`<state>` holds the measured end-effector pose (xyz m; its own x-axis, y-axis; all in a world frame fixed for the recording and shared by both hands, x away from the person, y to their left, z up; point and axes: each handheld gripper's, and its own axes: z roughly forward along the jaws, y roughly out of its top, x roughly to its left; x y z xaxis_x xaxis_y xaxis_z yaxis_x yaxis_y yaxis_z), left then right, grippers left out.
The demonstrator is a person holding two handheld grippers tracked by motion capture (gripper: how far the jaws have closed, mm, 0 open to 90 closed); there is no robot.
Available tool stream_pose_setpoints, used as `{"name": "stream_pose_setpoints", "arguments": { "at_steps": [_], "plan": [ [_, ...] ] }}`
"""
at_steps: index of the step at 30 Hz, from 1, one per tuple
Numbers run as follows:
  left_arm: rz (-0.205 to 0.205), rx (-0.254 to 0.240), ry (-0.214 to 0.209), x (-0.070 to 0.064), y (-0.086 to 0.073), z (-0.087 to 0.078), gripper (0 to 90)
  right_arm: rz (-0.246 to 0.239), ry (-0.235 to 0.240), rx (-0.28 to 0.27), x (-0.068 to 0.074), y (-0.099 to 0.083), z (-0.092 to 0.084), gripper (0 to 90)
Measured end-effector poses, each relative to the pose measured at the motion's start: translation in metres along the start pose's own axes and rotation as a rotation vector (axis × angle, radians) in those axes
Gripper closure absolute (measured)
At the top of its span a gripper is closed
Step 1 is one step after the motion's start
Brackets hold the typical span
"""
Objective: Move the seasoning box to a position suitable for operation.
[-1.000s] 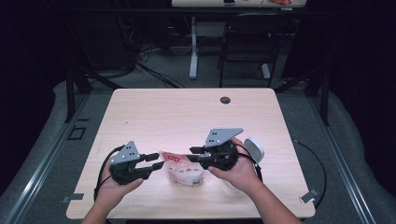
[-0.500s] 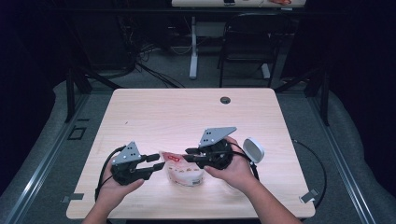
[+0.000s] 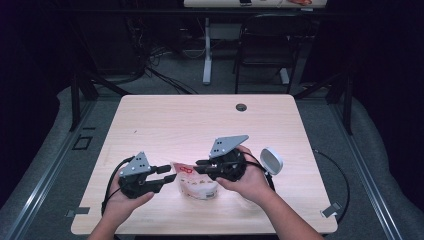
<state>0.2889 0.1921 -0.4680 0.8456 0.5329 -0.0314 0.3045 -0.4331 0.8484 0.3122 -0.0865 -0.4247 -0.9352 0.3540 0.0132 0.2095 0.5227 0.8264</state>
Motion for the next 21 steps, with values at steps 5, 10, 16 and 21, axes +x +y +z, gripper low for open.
{"name": "stream_pose_setpoints", "arguments": {
  "at_steps": [5, 10, 16, 21],
  "plan": [
    [0.008, 0.007, -0.006, -0.0007, -0.0005, 0.0010, 63.7, -0.012, -0.001, 0.012, 0.0011, 0.0030, 0.0020, 79.7],
    [0.011, 0.007, -0.009, -0.0017, -0.0003, 0.0016, 64.5, -0.021, 0.002, 0.023, 0.0015, 0.0041, 0.0018, 80.9],
    [0.010, 0.008, -0.015, -0.0017, -0.0006, 0.0023, 65.4, -0.034, 0.007, 0.034, 0.0004, 0.0042, 0.0014, 86.9],
    [0.016, 0.019, -0.020, -0.0030, -0.0010, 0.0051, 65.7, -0.046, 0.019, 0.058, -0.0015, 0.0057, -0.0007, 89.2]
  ]
}}
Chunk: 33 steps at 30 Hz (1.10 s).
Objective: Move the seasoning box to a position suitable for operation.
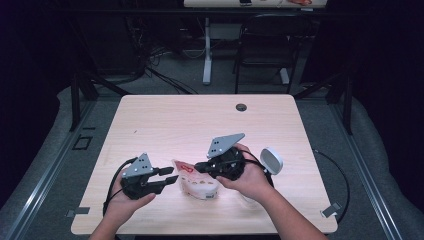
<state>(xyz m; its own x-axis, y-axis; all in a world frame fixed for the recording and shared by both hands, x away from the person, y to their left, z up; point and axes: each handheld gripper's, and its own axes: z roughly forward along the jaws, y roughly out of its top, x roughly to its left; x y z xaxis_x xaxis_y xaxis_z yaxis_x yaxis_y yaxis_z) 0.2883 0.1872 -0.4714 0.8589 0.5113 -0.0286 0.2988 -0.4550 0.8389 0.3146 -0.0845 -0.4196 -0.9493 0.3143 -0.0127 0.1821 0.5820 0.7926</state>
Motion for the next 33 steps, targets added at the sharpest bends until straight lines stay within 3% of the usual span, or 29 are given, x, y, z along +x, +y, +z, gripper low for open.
{"name": "stream_pose_setpoints", "arguments": {
  "at_steps": [10, 24, 33],
  "plan": [
    [-0.001, -0.002, -0.001, 0.000, 0.000, 0.000, 65.6, -0.032, 0.010, 0.037, -0.004, 0.002, -0.003, 89.8],
    [-0.002, 0.004, -0.001, 0.000, -0.001, 0.002, 65.4, -0.032, 0.026, 0.064, -0.014, -0.004, -0.015, 89.6],
    [-0.005, 0.004, 0.001, 0.001, -0.001, 0.002, 65.0, -0.015, 0.016, 0.064, -0.012, -0.003, -0.014, 86.8]
  ]
}}
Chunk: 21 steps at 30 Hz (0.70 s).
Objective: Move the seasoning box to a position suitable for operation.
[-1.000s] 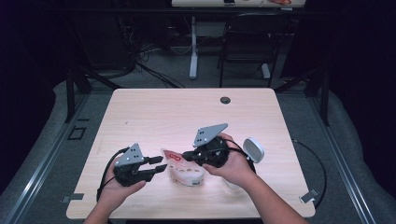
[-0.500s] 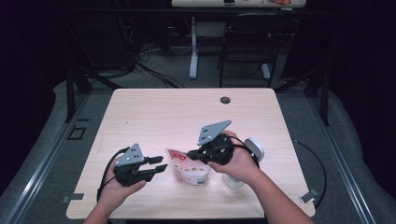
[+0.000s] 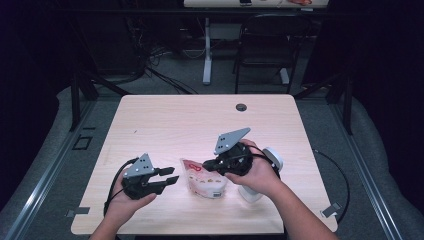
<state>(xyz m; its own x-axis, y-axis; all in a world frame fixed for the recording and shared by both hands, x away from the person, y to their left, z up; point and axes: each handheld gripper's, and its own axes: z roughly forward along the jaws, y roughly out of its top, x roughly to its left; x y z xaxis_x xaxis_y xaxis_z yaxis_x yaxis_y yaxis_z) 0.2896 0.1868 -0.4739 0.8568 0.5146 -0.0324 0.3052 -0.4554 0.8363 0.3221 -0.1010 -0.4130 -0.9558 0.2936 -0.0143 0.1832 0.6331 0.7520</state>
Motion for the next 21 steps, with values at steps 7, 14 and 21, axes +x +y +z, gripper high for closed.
{"name": "stream_pose_setpoints", "arguments": {
  "at_steps": [7, 14, 21],
  "plan": [
    [-0.002, 0.001, 0.001, -0.0002, -0.0004, 0.0013, 64.7, 0.010, -0.020, 0.003, 0.0019, 0.0024, 0.0040, 82.5],
    [-0.005, 0.004, 0.000, 0.0005, -0.0014, 0.0021, 64.3, 0.008, -0.021, 0.009, 0.0017, 0.0038, 0.0038, 85.6],
    [-0.005, 0.007, -0.001, 0.0007, -0.0018, 0.0029, 63.6, -0.016, -0.021, 0.016, 0.0031, 0.0041, 0.0035, 89.9]
  ]
}}
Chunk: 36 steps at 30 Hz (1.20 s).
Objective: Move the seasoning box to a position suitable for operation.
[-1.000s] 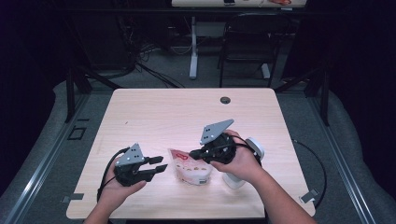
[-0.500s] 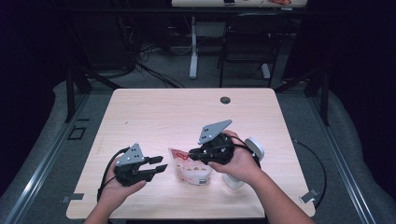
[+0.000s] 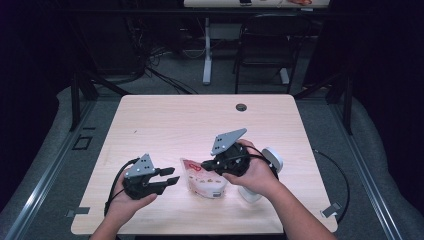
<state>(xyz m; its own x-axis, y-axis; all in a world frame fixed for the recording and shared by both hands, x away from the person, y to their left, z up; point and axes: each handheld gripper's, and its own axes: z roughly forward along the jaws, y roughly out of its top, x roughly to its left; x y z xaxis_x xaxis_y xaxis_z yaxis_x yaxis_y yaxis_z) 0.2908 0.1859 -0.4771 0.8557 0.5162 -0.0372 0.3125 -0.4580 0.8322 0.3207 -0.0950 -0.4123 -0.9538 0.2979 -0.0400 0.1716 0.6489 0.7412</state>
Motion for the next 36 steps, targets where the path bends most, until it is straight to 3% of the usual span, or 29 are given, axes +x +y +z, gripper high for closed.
{"name": "stream_pose_setpoints", "arguments": {
  "at_steps": [15, 24, 36],
  "plan": [
    [-0.002, 0.015, -0.003, 0.000, -0.004, 0.007, 58.6, -0.012, -0.018, -0.019, 0.002, -0.003, -0.002, 90.0],
    [-0.021, -0.004, -0.058, 0.002, -0.014, 0.021, 50.1, -0.009, -0.014, -0.046, 0.001, -0.005, -0.009, 90.0],
    [-0.015, 0.015, -0.133, 0.003, -0.033, 0.046, 46.7, -0.018, -0.001, -0.052, 0.004, -0.004, -0.015, 90.0]
  ]
}}
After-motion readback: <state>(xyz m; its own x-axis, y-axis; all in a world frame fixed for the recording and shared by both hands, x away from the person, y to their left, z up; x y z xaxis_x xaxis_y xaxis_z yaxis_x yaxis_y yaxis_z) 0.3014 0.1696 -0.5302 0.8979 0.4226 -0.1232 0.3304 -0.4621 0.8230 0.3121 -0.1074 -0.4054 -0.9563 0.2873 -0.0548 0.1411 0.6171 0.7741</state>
